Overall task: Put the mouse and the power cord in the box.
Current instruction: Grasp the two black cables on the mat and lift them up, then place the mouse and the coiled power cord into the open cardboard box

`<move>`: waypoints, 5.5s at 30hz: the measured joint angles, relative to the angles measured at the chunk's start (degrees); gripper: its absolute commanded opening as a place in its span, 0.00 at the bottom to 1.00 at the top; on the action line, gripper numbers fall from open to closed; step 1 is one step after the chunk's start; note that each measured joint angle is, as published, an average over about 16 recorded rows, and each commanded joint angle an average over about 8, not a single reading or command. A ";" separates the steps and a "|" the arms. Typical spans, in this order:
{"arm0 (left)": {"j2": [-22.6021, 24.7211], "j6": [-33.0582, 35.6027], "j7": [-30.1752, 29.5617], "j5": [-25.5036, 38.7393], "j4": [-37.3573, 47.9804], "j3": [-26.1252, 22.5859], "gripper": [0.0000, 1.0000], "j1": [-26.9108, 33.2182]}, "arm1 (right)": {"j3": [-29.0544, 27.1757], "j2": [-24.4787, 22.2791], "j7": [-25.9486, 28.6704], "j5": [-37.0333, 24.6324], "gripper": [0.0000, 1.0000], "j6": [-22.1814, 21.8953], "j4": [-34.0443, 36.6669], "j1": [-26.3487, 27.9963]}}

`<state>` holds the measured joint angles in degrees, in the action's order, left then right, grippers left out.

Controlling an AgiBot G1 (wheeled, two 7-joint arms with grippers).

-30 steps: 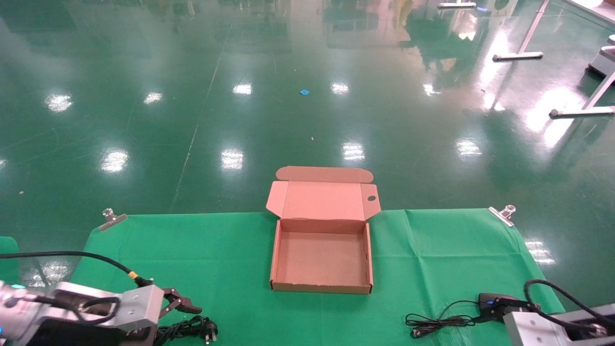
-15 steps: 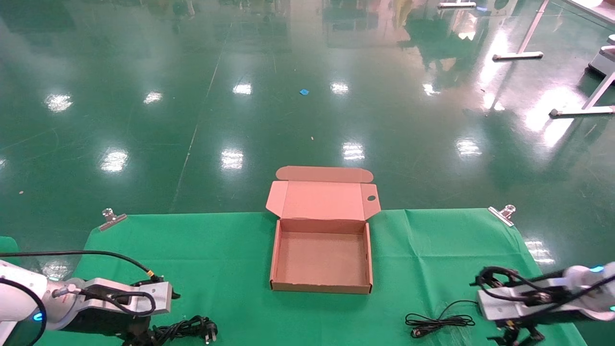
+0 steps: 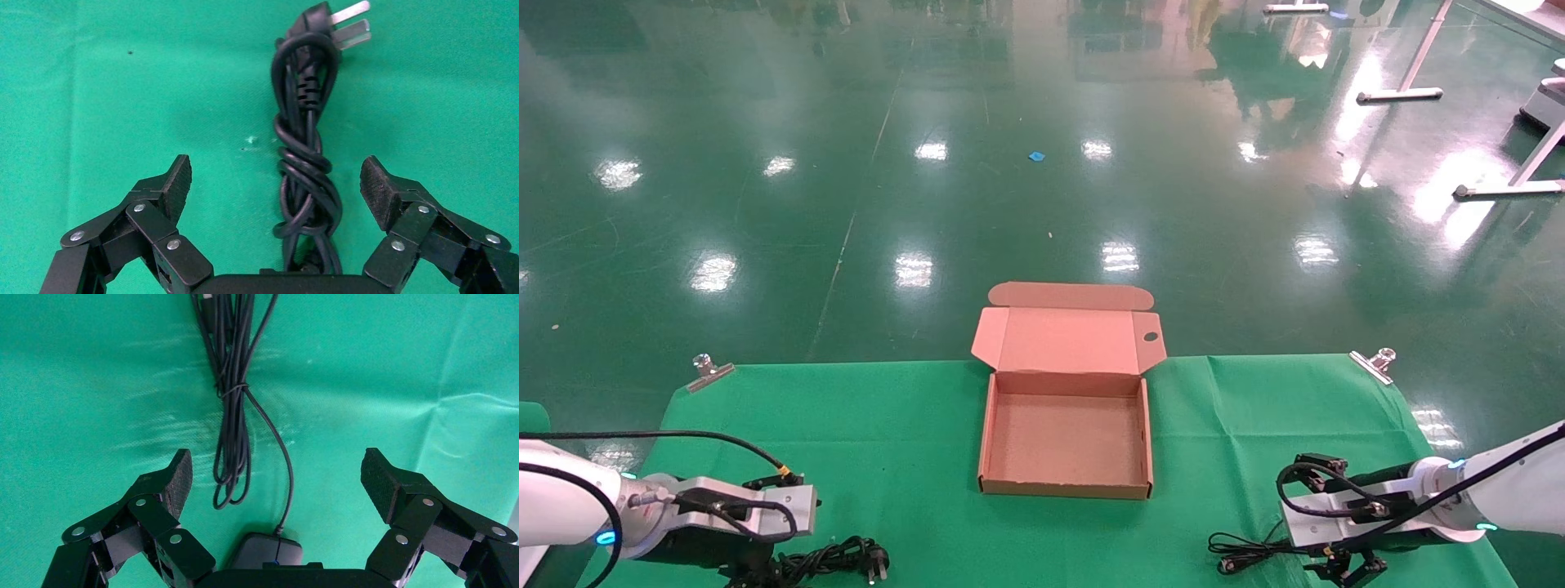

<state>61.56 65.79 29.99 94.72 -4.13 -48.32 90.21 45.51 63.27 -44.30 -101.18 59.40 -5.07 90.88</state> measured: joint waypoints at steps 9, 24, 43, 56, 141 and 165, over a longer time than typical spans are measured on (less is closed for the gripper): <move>0.86 -0.55 1.19 0.73 2.08 -0.50 0.83 -0.03 | -0.30 1.01 -1.47 0.41 0.57 -1.90 2.78 -0.38; 1.11 -1.02 1.74 1.43 3.00 -0.94 0.00 0.25 | -0.53 1.24 -1.72 0.70 0.00 -2.79 4.26 -0.50; 1.06 -0.92 1.56 1.24 2.79 -0.84 0.00 0.14 | -0.48 1.14 -1.74 0.68 0.00 -2.54 3.86 -0.51; 1.07 -0.82 1.51 1.17 2.73 -0.79 0.00 0.11 | -0.48 1.08 -1.74 0.65 0.00 -2.50 3.78 -0.49; 14.72 7.27 -6.18 4.62 -7.78 20.36 0.00 8.94 | -3.17 0.31 11.88 13.99 1.00 2.00 -4.94 12.22; 17.18 -18.86 -20.49 -2.17 -25.89 -0.17 1.00 -5.39 | -2.51 -9.76 9.30 13.02 1.00 12.67 -8.21 17.36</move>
<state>78.74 46.92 9.49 92.55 -30.02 -48.49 84.82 43.00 53.52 -35.00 -88.16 72.07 -13.28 108.24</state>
